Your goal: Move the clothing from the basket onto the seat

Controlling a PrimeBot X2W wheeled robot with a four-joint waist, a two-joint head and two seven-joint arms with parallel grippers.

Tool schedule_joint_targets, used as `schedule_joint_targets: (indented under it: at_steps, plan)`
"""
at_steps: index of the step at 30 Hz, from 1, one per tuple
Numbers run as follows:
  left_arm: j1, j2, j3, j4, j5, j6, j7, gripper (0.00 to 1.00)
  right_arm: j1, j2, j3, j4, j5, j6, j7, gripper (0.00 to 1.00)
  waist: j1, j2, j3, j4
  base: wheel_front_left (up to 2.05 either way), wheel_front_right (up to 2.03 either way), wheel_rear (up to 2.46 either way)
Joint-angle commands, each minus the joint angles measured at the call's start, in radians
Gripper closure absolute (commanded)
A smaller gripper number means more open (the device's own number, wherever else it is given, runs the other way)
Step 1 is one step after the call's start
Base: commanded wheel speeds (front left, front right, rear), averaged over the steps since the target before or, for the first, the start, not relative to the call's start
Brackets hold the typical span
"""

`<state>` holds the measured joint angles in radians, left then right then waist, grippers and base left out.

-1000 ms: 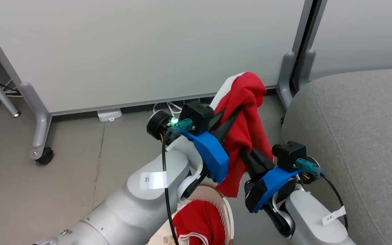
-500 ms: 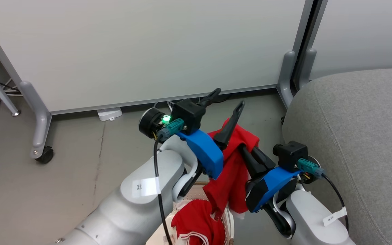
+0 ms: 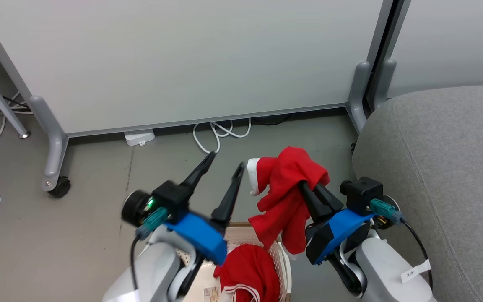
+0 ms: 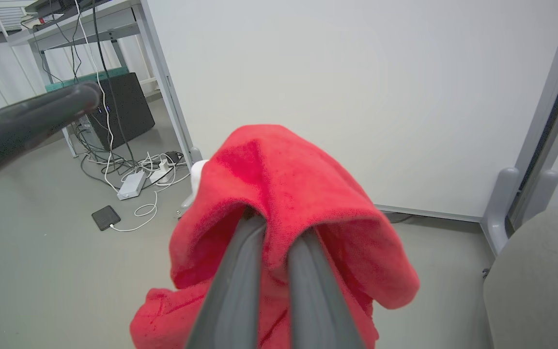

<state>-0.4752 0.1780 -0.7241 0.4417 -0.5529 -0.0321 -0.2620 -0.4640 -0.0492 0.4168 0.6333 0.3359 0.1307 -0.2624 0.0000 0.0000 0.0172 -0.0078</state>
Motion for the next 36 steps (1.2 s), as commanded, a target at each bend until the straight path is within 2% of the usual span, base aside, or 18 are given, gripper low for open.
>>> schedule_joint_targets:
  at_steps: [1,8,17,27,36]
  plan:
    - [0.03,0.012,0.023,-0.009,0.014,-0.009,-0.004,0.0,0.013,-0.002,-0.001,-0.005,-0.006,0.0,-0.004,1.0,0.0,0.0,0.0,0.0,0.0,0.0,0.0]
    - [0.193,0.025,0.153,-0.062,0.089,-0.035,-0.005,0.0,0.024,-0.002,-0.001,-0.005,-0.01,0.0,-0.004,1.0,0.0,0.0,-0.005,0.007,0.0,0.0,0.0]
    - [0.305,0.002,0.269,-0.108,0.166,-0.064,-0.004,0.0,0.032,-0.002,-0.004,-0.003,-0.012,0.0,-0.004,1.0,0.0,0.0,-0.013,0.012,0.0,0.0,0.0]
    - [0.327,-0.031,0.321,-0.098,0.218,-0.091,-0.004,0.0,0.034,-0.002,-0.007,0.0,-0.012,0.0,-0.004,1.0,0.0,0.0,-0.013,-0.002,0.0,0.0,0.0]
    - [0.332,-0.046,0.346,-0.098,0.238,-0.1,-0.004,0.0,0.029,-0.002,-0.006,-0.008,-0.011,0.0,-0.004,1.0,0.0,0.0,-0.009,-0.071,0.0,0.0,0.0]
